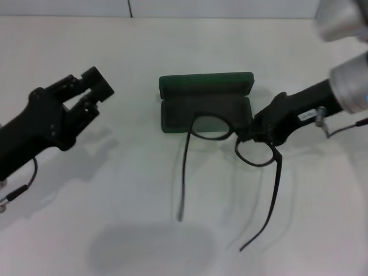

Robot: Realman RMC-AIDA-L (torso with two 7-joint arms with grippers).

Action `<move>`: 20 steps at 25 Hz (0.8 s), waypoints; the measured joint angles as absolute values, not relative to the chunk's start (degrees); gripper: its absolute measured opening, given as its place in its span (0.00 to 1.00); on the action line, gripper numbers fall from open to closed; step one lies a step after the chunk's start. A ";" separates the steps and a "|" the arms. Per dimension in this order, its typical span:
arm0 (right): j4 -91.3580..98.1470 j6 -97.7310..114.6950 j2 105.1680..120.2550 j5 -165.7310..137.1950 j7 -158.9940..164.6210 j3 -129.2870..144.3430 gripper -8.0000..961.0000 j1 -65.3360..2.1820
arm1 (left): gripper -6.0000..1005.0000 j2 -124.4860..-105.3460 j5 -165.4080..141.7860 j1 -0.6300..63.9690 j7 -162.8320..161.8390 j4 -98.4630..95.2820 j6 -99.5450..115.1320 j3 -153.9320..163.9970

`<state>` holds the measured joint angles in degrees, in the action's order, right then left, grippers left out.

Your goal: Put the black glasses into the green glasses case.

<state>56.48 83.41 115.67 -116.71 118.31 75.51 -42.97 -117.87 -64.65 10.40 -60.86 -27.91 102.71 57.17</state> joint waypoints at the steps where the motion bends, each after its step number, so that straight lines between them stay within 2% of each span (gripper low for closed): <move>1: 56.73 83.79 115.76 -114.35 115.78 74.35 0.04 -41.35 | 0.30 -117.84 -64.57 10.73 -60.69 -27.48 104.11 56.69; 5: 56.46 84.46 115.94 -100.81 102.32 72.45 0.04 -33.83 | 0.30 -118.20 -64.52 12.28 -59.68 -27.10 108.49 56.16; 10: 56.29 83.97 115.76 -89.22 92.02 72.36 0.04 -27.26 | 0.14 -119.54 -63.70 15.92 -59.11 -27.07 114.65 56.52; 11: 56.29 83.97 115.71 -88.20 90.97 72.35 0.04 -26.77 | 0.11 -119.65 -63.51 16.55 -58.92 -27.08 115.47 57.01; 20: 52.85 84.00 115.90 -84.75 85.28 72.34 0.04 -27.75 | 0.10 -119.79 -62.67 28.23 -52.85 -19.50 116.07 68.20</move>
<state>52.85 84.00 115.90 -84.75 85.29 72.34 -27.75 -119.79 -62.67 28.23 -52.85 -19.50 116.07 68.20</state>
